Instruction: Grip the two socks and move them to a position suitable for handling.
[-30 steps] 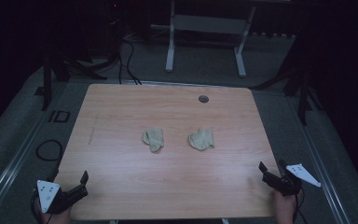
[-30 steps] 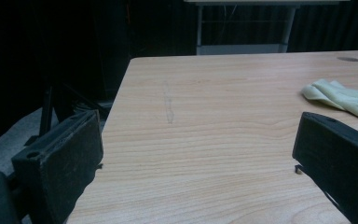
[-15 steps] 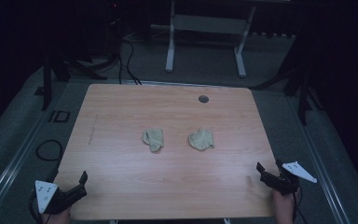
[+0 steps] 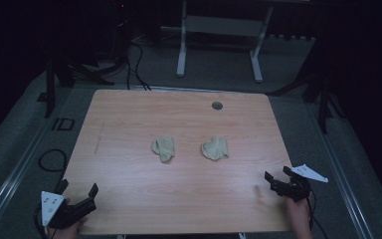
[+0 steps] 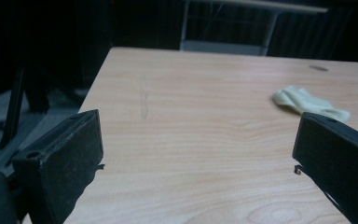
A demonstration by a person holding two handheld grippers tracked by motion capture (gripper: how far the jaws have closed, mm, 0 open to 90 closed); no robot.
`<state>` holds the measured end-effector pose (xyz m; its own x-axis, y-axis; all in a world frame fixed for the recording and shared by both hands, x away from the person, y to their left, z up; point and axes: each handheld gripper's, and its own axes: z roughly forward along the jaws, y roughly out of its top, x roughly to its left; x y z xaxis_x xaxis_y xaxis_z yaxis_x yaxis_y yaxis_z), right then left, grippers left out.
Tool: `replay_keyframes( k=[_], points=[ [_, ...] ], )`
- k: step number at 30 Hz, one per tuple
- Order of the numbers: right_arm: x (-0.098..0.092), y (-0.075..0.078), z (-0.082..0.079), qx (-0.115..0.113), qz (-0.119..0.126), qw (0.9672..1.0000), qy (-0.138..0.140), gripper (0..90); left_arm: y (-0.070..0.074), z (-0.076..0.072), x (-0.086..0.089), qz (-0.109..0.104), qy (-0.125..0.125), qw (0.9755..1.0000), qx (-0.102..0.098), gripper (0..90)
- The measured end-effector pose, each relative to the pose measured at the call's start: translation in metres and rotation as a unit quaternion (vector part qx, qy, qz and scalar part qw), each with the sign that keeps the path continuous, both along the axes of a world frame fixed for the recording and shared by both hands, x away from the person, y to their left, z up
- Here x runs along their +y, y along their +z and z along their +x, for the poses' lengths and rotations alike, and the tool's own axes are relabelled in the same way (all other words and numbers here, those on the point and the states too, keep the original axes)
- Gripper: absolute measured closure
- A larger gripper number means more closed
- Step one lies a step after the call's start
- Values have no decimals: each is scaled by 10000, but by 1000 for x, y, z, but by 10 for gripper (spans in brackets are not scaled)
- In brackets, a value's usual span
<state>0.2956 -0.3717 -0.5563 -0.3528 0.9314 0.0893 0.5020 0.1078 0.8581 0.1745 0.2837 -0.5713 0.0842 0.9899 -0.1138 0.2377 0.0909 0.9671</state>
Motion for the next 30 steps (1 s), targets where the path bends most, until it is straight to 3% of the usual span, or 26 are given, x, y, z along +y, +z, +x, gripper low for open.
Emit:
replay_keyframes(
  k=[1, 5, 9, 12, 16, 19, 30],
  points=[
    [1, 1, 1, 5, 9, 10000, 37, 147, 0, 0, 0, 0, 0, 10000, 0, 18],
    [8, 7, 8, 69, 105, 9998, 176, 143, -1, 2, -3, 79, -41, 9995, 302, 18],
    [17, 15, 15, 93, 83, 9992, 372, 132, -2, 2, -3, -85, -143, 9992, 373, 18],
    [24, 22, 19, 31, 83, 9989, 462, 131, -2, 3, -3, -31, -158, 9989, 434, 18],
    [32, 28, 26, 47, 44, 9992, 399, 131, -3, 4, -2, -66, -161, 9988, 468, 18],
    [40, 32, 36, 141, 151, 9981, 581, 133, -3, 5, -2, -133, -207, 9986, 478, 18],
    [79, 45, 59, 162, -30, 9951, 971, 134, -3, 8, -8, -62, -354, 9979, 545, 18]
  ],
)
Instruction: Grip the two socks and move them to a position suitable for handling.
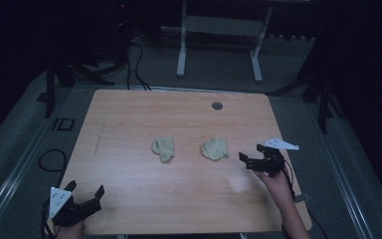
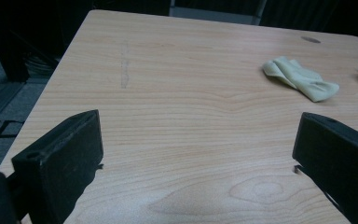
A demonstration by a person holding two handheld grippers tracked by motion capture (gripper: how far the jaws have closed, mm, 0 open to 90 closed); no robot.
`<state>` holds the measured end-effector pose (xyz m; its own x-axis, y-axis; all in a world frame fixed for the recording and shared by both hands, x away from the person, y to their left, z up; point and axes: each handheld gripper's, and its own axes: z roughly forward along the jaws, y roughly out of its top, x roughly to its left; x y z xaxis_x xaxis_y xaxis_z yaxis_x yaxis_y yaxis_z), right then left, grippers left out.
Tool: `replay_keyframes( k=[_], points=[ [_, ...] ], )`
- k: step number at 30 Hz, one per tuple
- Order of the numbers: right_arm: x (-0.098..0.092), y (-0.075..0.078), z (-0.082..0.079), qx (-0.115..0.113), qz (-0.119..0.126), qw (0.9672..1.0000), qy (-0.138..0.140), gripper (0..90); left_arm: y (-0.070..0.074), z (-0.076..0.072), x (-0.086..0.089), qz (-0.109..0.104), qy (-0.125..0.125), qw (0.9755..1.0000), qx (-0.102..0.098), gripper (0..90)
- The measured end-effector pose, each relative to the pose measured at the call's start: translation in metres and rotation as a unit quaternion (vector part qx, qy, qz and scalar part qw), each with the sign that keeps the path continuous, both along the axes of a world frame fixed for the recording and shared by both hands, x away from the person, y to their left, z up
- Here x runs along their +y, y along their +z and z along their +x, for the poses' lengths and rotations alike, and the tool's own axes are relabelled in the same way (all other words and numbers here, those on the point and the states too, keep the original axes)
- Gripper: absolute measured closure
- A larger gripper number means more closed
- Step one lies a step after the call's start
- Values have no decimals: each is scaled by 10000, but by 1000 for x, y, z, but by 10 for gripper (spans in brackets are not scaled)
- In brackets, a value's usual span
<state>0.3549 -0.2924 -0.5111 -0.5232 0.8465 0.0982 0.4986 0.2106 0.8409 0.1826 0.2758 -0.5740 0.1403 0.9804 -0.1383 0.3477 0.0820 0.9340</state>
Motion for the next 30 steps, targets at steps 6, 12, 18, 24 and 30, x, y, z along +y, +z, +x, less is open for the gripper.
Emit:
replay_keyframes(
  k=[6, 12, 18, 24, 30],
  points=[
    [27, 5, 11, 35, -83, 9998, 185, 144, -1, 2, 0, -21, -107, 9999, 98, 18],
    [55, 7, 23, 81, -156, 9992, 355, 145, -1, 1, 0, 7, -117, 9999, 92, 18],
    [78, 0, 37, 151, -206, 9986, 455, 163, -1, 0, 0, 87, -133, 9998, 76, 18],
    [94, -9, 52, 264, -261, 9984, 436, 163, 0, -2, 0, 81, -148, 9998, 46, 18],
    [103, -19, 59, 357, -410, 9976, 437, 163, 2, -4, 0, 113, -124, 9999, 8, 18]
  ],
)
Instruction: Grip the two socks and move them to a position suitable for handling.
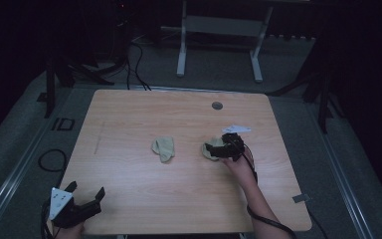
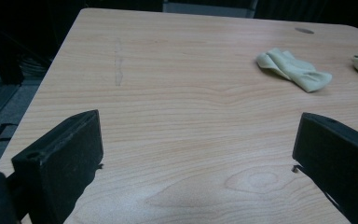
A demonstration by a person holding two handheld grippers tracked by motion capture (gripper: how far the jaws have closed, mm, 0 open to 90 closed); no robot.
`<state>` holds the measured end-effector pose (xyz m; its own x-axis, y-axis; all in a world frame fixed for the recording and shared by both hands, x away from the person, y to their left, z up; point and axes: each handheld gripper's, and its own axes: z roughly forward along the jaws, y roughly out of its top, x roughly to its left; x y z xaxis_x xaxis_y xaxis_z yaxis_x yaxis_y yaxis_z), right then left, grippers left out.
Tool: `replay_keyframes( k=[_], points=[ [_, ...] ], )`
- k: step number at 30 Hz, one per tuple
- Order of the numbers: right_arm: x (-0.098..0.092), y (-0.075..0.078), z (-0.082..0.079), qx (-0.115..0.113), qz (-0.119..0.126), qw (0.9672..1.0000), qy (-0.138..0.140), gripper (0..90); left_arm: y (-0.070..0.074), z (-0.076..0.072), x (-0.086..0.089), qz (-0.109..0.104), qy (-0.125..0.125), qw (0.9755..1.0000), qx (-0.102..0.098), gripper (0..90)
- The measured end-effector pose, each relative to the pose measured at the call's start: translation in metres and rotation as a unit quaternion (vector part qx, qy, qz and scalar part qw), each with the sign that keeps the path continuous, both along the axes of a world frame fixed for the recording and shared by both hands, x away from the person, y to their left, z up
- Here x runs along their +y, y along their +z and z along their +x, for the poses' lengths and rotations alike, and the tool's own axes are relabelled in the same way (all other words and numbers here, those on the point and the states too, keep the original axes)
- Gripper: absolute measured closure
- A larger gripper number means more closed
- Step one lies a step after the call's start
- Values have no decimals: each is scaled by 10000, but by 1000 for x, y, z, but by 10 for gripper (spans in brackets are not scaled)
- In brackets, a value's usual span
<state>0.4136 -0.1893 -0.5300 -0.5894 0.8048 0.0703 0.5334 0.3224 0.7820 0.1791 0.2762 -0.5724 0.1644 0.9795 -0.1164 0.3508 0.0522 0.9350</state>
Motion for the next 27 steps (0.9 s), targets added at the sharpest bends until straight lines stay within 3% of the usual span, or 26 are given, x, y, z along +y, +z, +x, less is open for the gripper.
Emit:
replay_keyframes(
  k=[2, 10, 15, 24, 26, 27],
  points=[
    [6, -13, 5, 128, -93, 9999, -39, 175, 0, 0, 0, -6, 4, 10000, 8, 18],
    [12, -33, 12, 210, -289, 9992, -204, 183, -2, 1, 0, -41, -15, 10000, 82, 18],
    [16, -38, 10, 44, -677, 9976, -159, 210, -3, 2, 2, -133, -5, 9998, 120, 18],
    [17, -40, 2, -39, -585, 9977, -326, 274, 0, 0, 1, -105, 92, 9999, 87, 18],
    [20, -39, -1, -62, -572, 9978, -320, 377, 1, -1, 1, -95, 144, 9998, 90, 18],
    [20, -39, -1, -62, -572, 9978, -320, 377, 1, -1, 1, -95, 144, 9998, 90, 18]
  ],
)
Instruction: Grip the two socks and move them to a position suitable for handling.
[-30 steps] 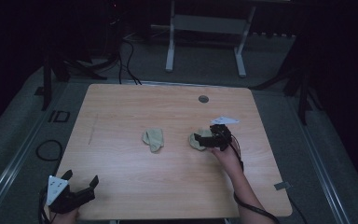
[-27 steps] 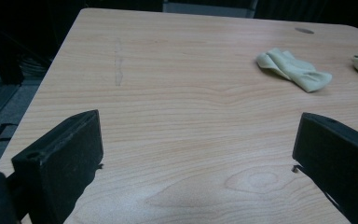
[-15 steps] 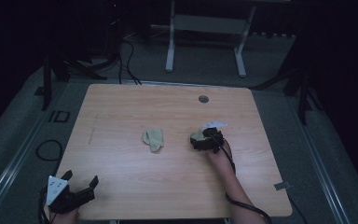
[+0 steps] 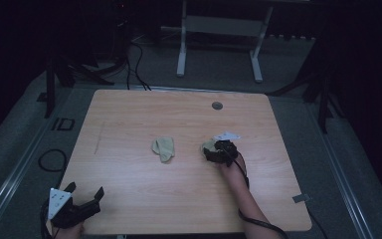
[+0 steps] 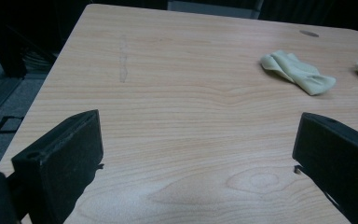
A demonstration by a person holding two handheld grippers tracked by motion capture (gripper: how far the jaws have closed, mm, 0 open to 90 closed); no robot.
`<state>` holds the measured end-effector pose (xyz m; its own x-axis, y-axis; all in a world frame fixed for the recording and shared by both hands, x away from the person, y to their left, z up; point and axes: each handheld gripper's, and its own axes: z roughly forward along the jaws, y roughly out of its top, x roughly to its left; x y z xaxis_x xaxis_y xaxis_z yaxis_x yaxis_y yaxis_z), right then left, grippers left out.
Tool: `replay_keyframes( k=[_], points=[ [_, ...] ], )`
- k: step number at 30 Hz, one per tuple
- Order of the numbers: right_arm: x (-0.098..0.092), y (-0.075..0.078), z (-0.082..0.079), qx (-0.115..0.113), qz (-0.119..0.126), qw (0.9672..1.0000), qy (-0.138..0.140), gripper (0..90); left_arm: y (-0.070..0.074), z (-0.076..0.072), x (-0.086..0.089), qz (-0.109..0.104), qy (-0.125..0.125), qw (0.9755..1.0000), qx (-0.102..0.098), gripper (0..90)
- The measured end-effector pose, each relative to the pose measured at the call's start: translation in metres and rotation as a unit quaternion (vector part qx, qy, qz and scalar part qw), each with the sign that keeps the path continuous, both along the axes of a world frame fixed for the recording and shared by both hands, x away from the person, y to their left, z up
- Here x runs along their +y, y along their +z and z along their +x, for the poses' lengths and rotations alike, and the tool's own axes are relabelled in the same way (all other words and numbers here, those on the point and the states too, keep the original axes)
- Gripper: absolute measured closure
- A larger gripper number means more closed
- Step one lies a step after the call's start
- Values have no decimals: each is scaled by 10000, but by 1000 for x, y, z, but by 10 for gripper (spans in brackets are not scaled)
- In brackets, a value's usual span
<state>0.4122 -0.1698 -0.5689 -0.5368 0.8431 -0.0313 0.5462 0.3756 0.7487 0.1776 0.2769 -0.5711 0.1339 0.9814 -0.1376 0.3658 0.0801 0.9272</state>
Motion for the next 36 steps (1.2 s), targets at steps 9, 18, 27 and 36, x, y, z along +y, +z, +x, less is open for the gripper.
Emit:
replay_keyframes(
  k=[9, 18, 27, 36],
  points=[
    [7, 15, 0, 127, -251, 9993, 226, 788, 2, 2, -6, 15, -55, 10000, -4, 18],
    [12, 53, -28, -176, 108, 9988, 452, 792, 4, 8, -6, 32, -33, 10000, -36, 18],
    [12, 73, -65, -317, 347, 9974, 552, 791, 5, 6, -7, 14, -86, 10000, 8, 18],
    [13, 89, -127, -379, 596, 9962, 511, 791, 6, 8, -11, 25, -125, 9999, -27, 19]
  ],
)
